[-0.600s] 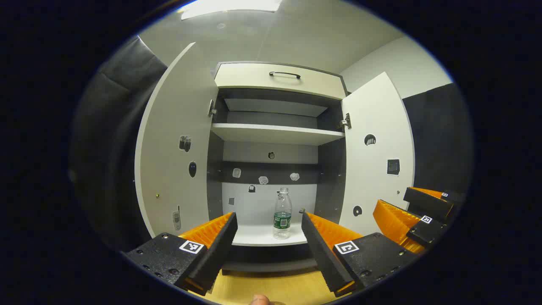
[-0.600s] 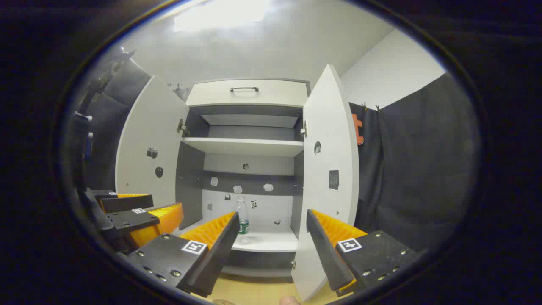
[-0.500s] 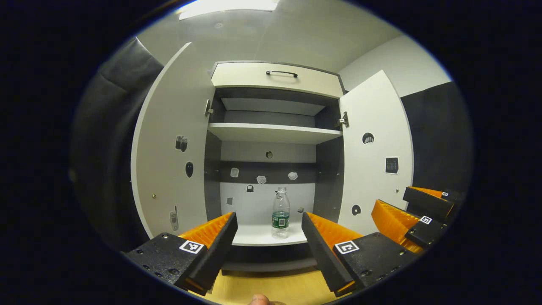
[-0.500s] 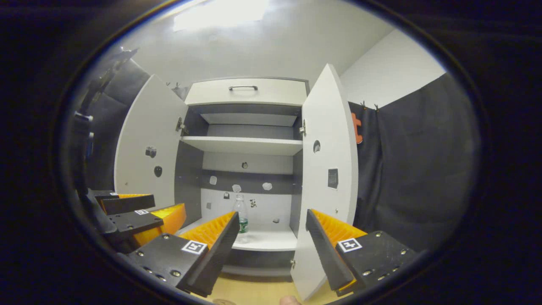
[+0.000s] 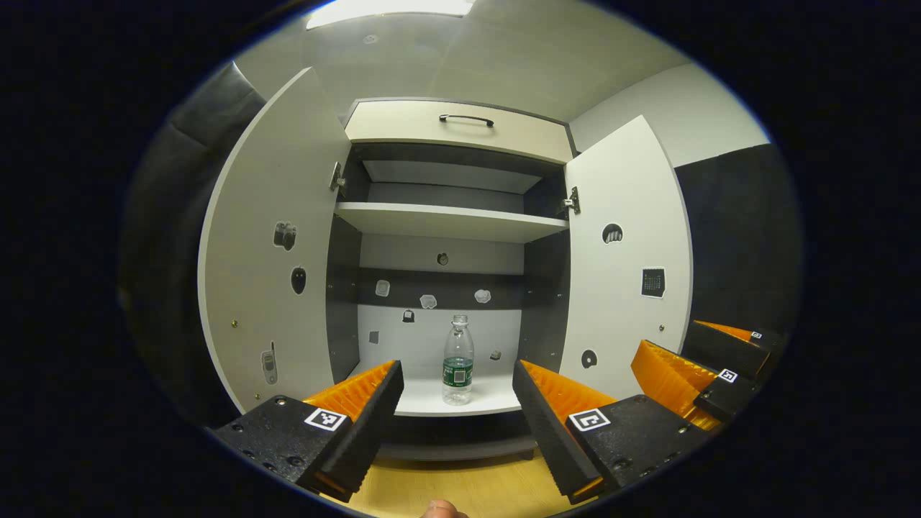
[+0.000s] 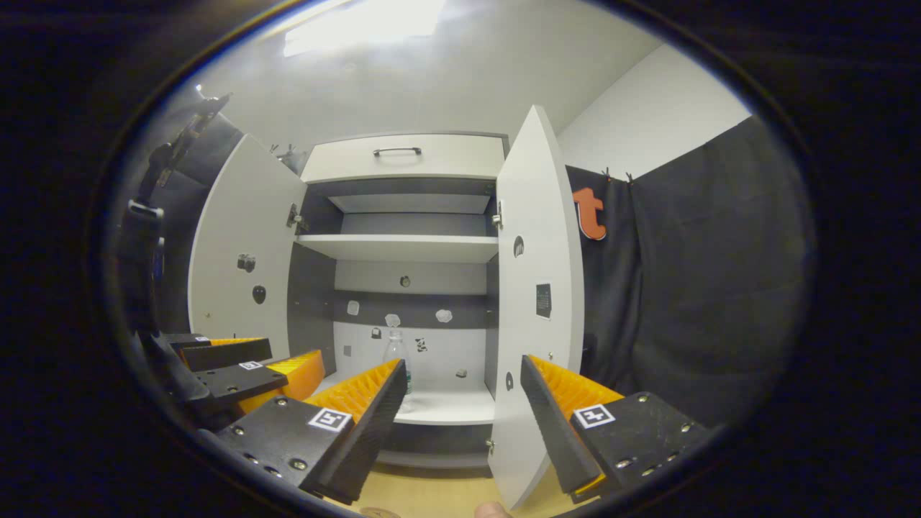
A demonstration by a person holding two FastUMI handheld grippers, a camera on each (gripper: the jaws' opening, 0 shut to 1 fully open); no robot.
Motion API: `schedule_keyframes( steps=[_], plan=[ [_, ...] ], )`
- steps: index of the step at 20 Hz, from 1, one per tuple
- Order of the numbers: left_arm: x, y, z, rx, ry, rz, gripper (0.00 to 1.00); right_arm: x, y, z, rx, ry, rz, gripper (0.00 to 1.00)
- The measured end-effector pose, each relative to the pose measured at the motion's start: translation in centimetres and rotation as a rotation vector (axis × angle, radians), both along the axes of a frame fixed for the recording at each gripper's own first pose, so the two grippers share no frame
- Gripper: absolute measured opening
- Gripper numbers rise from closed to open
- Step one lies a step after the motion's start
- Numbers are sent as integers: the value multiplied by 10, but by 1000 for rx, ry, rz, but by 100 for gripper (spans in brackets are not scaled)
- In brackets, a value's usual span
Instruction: Grasp the bottle in the cabinet with the left hand and place it on the coaster, then close the right door with the right hand and the left door with the left hand.
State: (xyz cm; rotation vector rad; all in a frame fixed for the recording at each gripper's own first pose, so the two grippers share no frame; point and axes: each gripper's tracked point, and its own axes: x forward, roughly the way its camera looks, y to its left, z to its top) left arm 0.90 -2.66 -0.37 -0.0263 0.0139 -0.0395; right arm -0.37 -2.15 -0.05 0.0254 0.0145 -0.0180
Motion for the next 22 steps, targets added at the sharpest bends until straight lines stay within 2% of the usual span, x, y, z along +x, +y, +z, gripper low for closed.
schedule_keyframes(
  steps=[6,10,18,22],
  plan=[
    [5,3,-1,8,0,22,96,6,2,0,-4,-11,21,96],
    [14,-2,-14,19,43,6,96,9,1,-7,30,6,29,96],
    [47,2,-22,3,51,-4,96,5,-17,-6,30,1,-11,96],
    [81,5,-22,-20,47,-26,96,-4,-36,-8,29,8,-67,96]
  ],
)
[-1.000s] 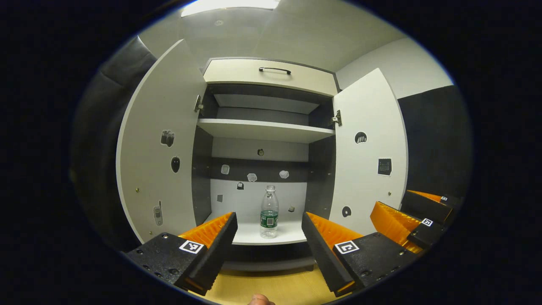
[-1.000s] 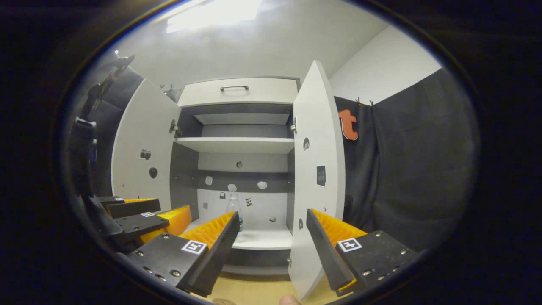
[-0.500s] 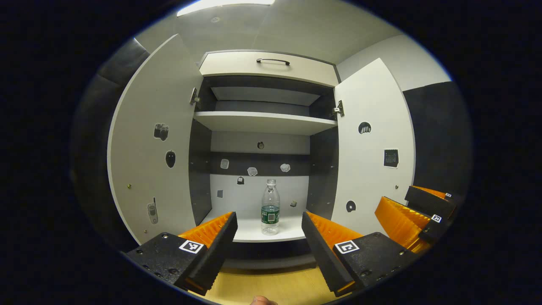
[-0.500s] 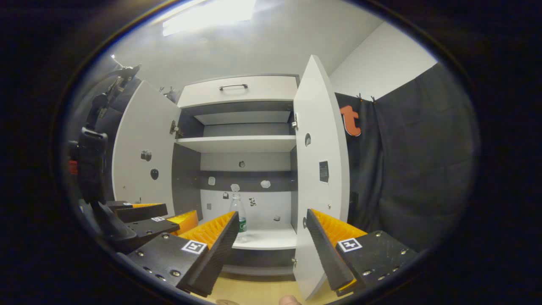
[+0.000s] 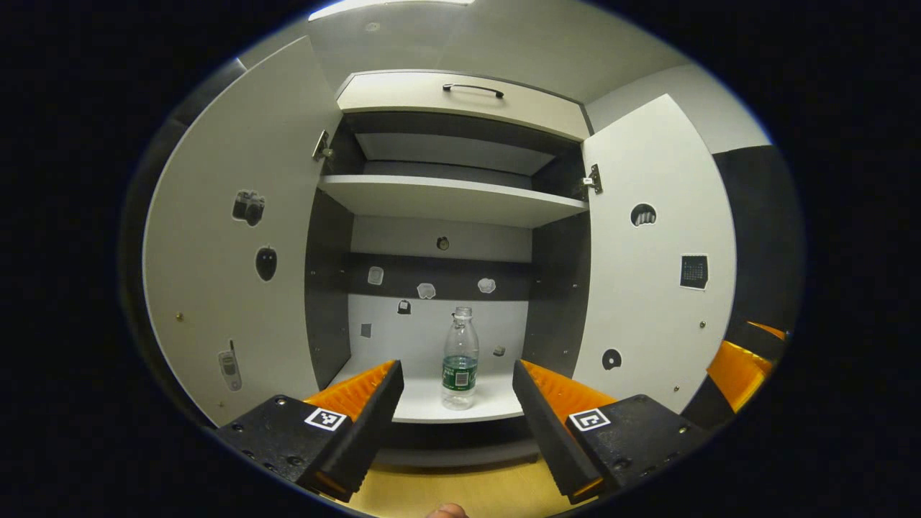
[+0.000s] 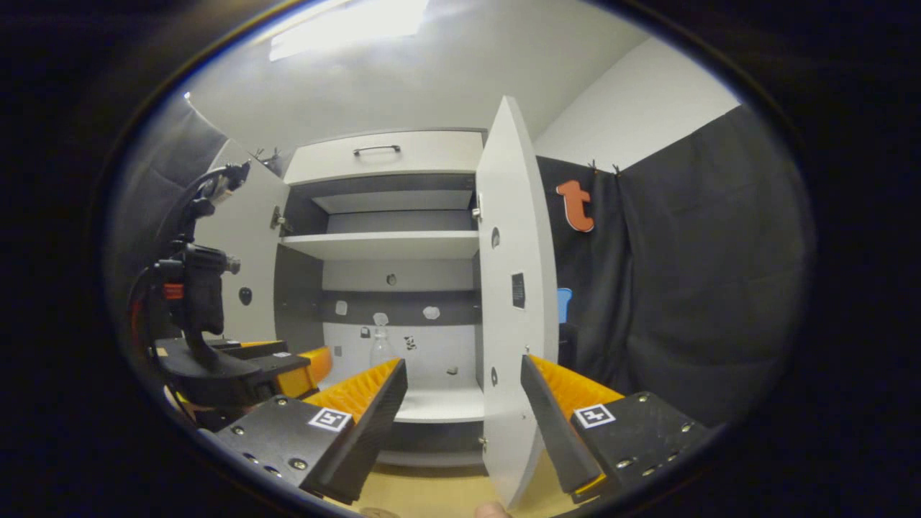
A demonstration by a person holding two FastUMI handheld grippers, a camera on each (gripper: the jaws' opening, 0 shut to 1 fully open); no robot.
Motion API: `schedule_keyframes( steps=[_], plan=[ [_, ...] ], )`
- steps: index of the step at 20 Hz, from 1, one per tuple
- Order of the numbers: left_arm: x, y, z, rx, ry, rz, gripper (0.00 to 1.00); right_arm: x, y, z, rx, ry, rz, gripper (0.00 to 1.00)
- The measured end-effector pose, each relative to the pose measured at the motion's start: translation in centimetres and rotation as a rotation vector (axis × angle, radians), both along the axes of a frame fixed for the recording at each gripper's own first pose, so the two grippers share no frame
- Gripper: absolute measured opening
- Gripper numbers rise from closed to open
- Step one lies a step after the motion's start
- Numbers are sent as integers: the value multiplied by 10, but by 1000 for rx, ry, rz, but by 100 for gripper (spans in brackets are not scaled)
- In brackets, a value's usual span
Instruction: Grasp the bottle in the cabinet with the left hand and place it on the coaster, then close the right door with the right hand and the left door with the left hand.
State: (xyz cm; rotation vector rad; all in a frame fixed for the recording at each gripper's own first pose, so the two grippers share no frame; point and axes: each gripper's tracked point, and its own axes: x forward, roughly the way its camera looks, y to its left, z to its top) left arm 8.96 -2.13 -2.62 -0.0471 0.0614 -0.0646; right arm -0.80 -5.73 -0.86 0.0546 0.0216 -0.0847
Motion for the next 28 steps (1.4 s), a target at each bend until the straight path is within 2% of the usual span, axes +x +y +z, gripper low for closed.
schedule_keyframes(
  steps=[5,8,12,19,28],
  plan=[
    [68,-3,-10,11,32,-43,97,-16,-28,-3,-32,9,-96,97],
    [111,1,-23,5,45,-38,97,-26,-41,-4,-47,22,-150,97],
    [155,8,-49,43,92,-25,97,-36,-59,-7,-71,40,-216,97],
    [199,4,-65,44,112,-15,97,-49,-88,-17,-105,75,-302,96],
    [234,-6,-88,75,152,-26,96,-48,-106,-32,-81,104,-324,95]
  ],
)
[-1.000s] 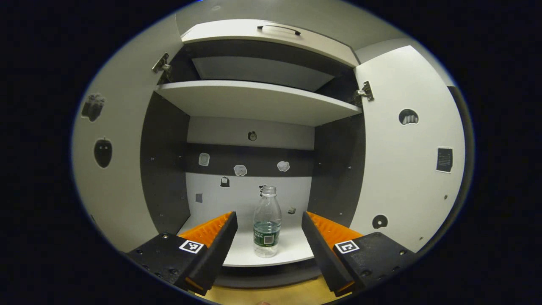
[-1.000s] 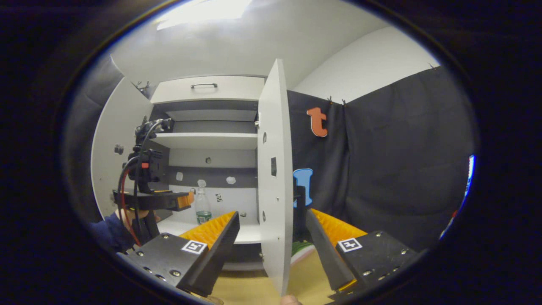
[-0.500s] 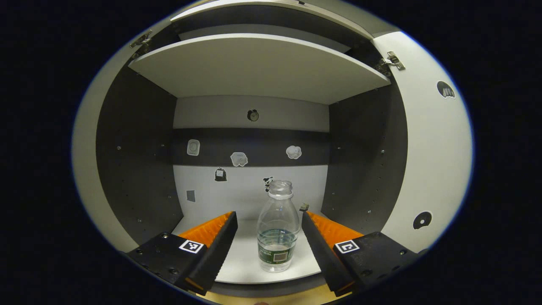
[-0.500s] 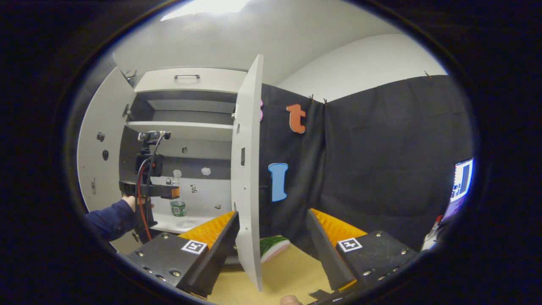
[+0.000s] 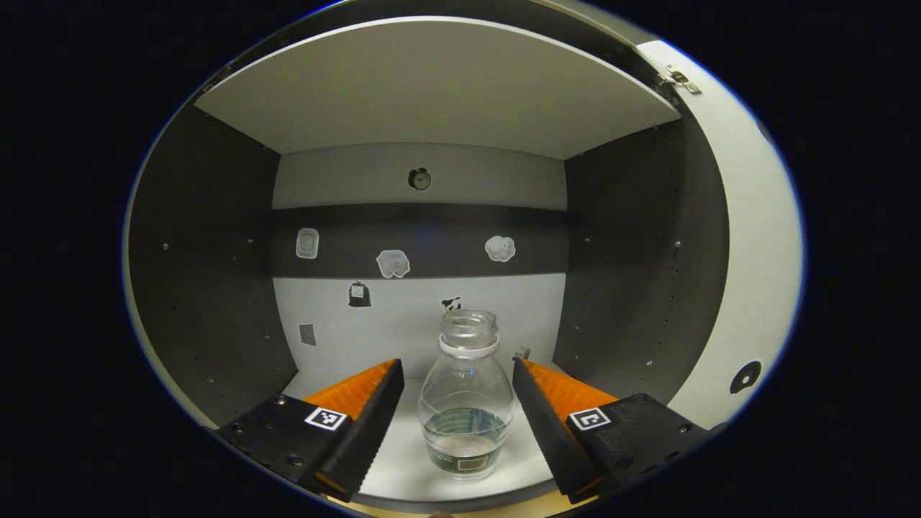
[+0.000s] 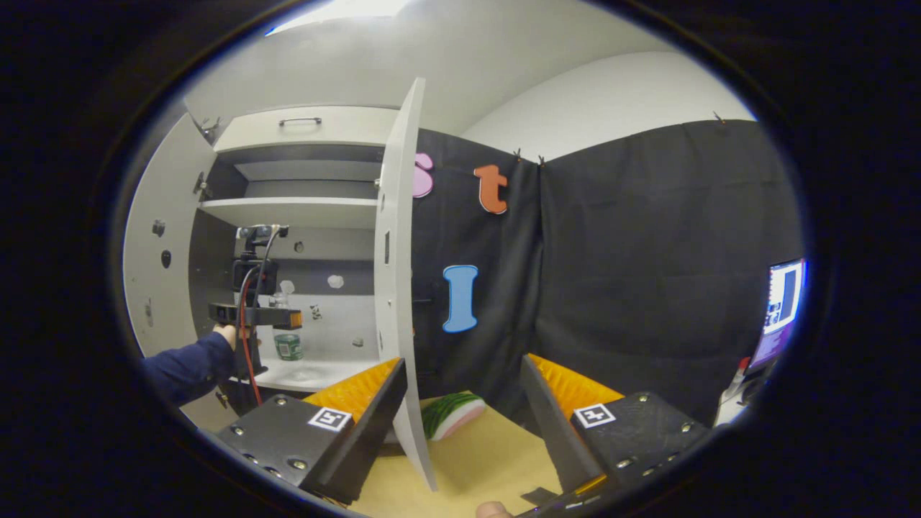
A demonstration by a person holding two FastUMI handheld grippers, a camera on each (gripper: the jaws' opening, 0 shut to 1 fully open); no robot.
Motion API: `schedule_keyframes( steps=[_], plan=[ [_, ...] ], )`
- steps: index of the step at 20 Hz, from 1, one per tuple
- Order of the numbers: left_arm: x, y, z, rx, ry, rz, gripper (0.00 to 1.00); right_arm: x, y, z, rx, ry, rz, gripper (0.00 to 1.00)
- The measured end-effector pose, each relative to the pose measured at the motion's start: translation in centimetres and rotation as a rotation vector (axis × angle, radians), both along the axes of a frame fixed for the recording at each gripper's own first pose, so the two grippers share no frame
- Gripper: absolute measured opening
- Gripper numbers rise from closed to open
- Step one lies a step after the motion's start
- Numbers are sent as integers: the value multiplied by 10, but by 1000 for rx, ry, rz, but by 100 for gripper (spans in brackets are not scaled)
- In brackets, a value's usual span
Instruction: Grasp the bottle in the cabinet with the left hand and place it on the coaster, then close the right door with the right hand and the left door with the left hand.
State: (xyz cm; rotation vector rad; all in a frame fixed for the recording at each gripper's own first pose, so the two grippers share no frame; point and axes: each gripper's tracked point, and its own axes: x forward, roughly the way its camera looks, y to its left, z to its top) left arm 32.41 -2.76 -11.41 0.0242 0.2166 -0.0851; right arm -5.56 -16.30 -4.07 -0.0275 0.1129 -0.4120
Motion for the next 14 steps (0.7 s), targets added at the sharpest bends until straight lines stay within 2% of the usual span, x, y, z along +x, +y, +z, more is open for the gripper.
schedule_keyframes(
  steps=[2,7,14],
  plan=[
    [4,1,0,24,-6,5,76,-2,-7,1,2,-8,-14,97],
    [2,0,1,25,-8,-2,71,-12,-22,-7,57,-8,-47,95],
    [-19,-8,10,-19,-6,-49,69,-26,-34,-12,78,-4,-73,96]
  ],
)
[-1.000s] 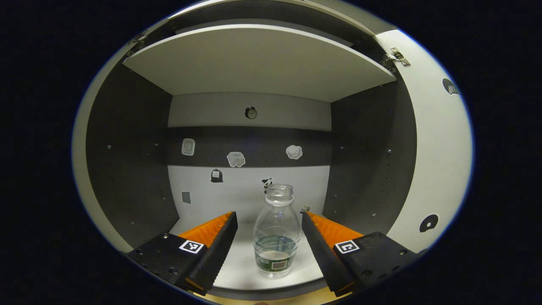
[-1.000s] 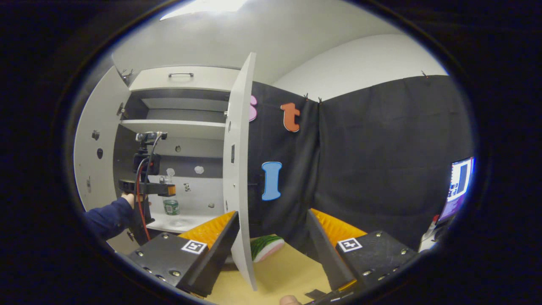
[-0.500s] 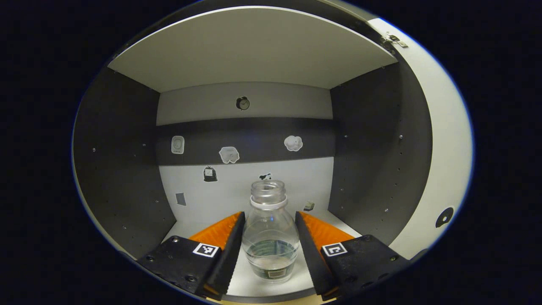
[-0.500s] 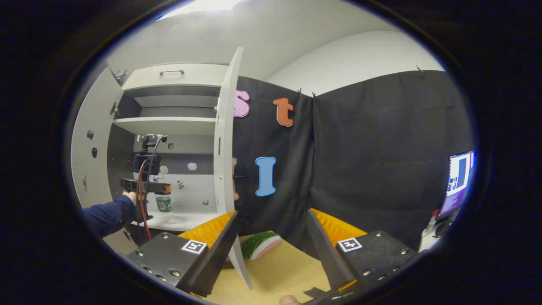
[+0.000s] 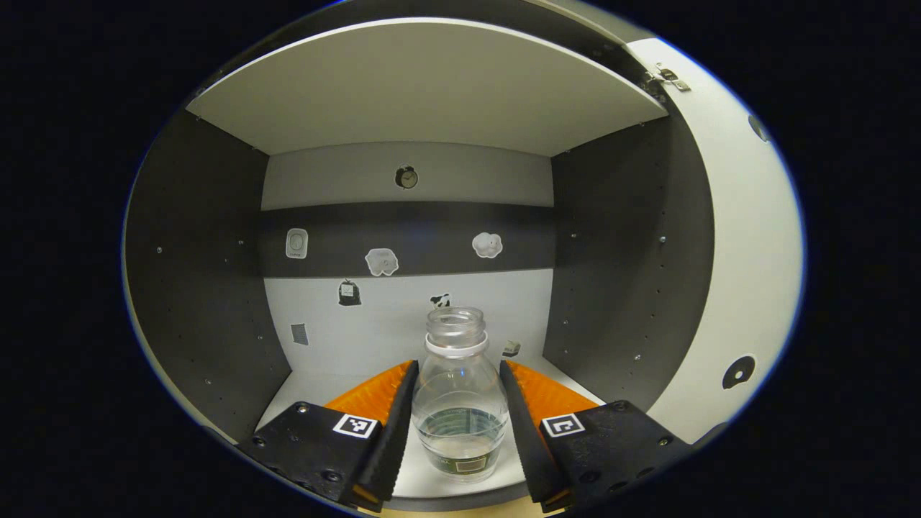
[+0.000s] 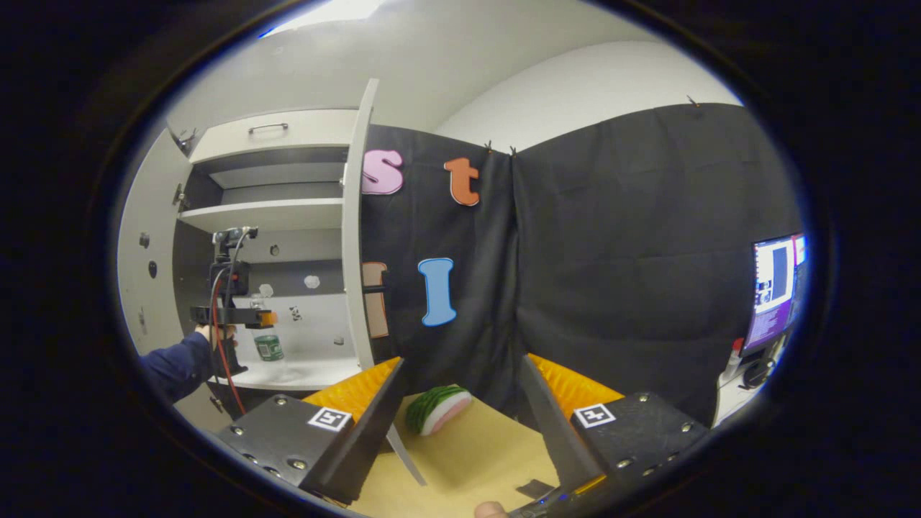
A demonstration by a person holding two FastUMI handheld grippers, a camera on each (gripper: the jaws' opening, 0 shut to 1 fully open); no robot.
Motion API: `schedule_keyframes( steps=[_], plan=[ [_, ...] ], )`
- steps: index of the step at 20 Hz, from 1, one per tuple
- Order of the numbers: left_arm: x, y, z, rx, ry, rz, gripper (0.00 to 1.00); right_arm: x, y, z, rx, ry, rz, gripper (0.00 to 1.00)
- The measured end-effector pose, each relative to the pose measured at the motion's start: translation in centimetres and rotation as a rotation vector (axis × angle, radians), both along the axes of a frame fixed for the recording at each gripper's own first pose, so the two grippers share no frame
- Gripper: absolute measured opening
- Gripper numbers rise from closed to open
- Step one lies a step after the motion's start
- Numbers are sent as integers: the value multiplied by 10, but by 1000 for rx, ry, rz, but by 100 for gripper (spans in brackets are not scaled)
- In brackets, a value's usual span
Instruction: Grasp the bottle in the cabinet with the left hand and place it on the coaster, then close the right door with the right hand and the left door with the left hand.
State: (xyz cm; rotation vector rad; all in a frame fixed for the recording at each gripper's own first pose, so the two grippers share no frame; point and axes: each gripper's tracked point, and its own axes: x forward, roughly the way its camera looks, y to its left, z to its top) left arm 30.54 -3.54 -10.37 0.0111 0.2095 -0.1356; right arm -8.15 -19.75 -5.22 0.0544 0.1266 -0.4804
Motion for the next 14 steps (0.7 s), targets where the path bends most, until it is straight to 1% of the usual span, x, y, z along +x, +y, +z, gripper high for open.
schedule_keyframes(
  steps=[3,7,8,12,14],
  plan=[
    [-16,-2,12,-21,-16,-23,69,-4,0,1,9,-4,6,96],
    [-52,-5,30,-40,-38,-76,70,-6,-4,8,-50,3,26,97],
    [-61,-4,33,-40,-46,-89,69,-6,-3,10,-60,3,37,96],
    [-107,-11,41,-52,-54,-160,68,0,5,13,-72,5,96,96],
    [-129,-12,41,-60,-47,-183,68,1,8,14,-70,2,116,96]
  ],
)
